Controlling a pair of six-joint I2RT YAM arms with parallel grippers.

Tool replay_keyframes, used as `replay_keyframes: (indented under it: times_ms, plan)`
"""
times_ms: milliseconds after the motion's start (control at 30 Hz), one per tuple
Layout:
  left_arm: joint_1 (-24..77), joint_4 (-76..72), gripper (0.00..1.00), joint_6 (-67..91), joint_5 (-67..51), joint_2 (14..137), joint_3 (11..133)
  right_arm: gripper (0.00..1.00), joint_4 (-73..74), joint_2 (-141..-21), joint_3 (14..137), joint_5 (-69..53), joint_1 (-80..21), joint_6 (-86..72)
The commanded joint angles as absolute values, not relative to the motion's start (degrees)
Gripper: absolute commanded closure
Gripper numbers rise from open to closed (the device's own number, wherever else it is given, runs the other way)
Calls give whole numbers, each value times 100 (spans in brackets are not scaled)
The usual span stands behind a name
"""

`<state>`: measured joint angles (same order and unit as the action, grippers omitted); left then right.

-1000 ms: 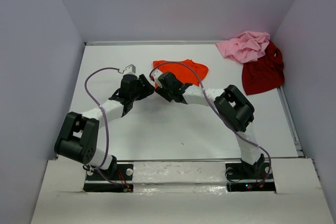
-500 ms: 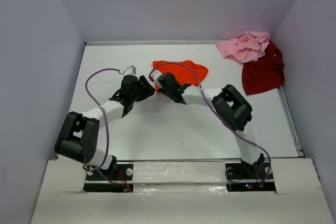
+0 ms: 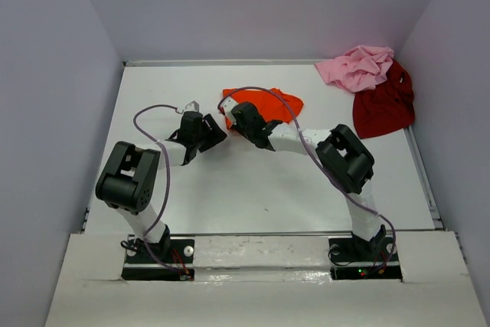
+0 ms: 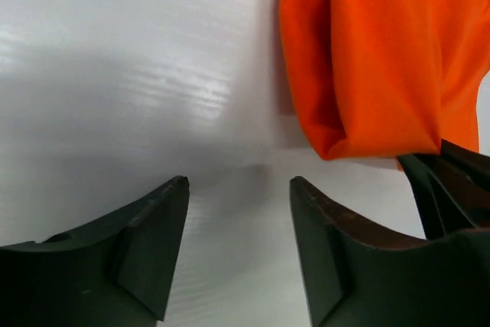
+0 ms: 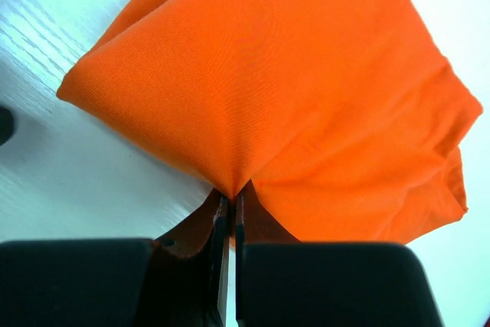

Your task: Fold and stack the t-shirts

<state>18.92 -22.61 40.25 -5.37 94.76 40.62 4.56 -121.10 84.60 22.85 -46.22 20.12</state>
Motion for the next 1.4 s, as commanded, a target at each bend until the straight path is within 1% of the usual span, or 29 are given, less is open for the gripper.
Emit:
replay_keyframes:
  times_ms: [0, 33, 67, 200, 567, 667, 767, 933, 1200, 1367]
  plan:
    - [1837, -2724, 22, 4218, -835, 9703, 4412, 100, 316, -11567, 8464, 2250, -4632, 1986]
    - [1837, -2733, 10, 4262, -852, 9816, 4447, 100, 334, -11540, 8455, 2259, -4632, 2012]
    - [1828, -2742, 1, 4263, -861, 9887, 4534, 100, 334, -11488, 8446, 2285, -4632, 2013]
    - [1749, -2768, 1, 4324, -1028, 10221, 4737, 100, 360, -11365, 8394, 2268, -4632, 1995]
    - [1433, -3559, 1, 4632, -1626, 10670, 4729, 100, 395, -11294, 8297, 2233, -4632, 1978]
    - [1284, -3884, 1, 4694, -1644, 10539, 4519, 100, 396, -11303, 8297, 2241, -4632, 1995]
    - [1257, -3876, 1, 4728, -1792, 10407, 4413, 100, 396, -11364, 8332, 2285, -4632, 2021]
    - [1248, -3867, 1, 4711, -1600, 9941, 4140, 100, 396, -11417, 8376, 2268, -4632, 2039]
    - [1204, -4166, 1, 4825, -1556, 9861, 3868, 100, 404, -11408, 8332, 2303, -4632, 2039]
    - [1011, -4254, 1, 4781, -1476, 9756, 3753, 100, 413, -11434, 8358, 2233, -4632, 2022]
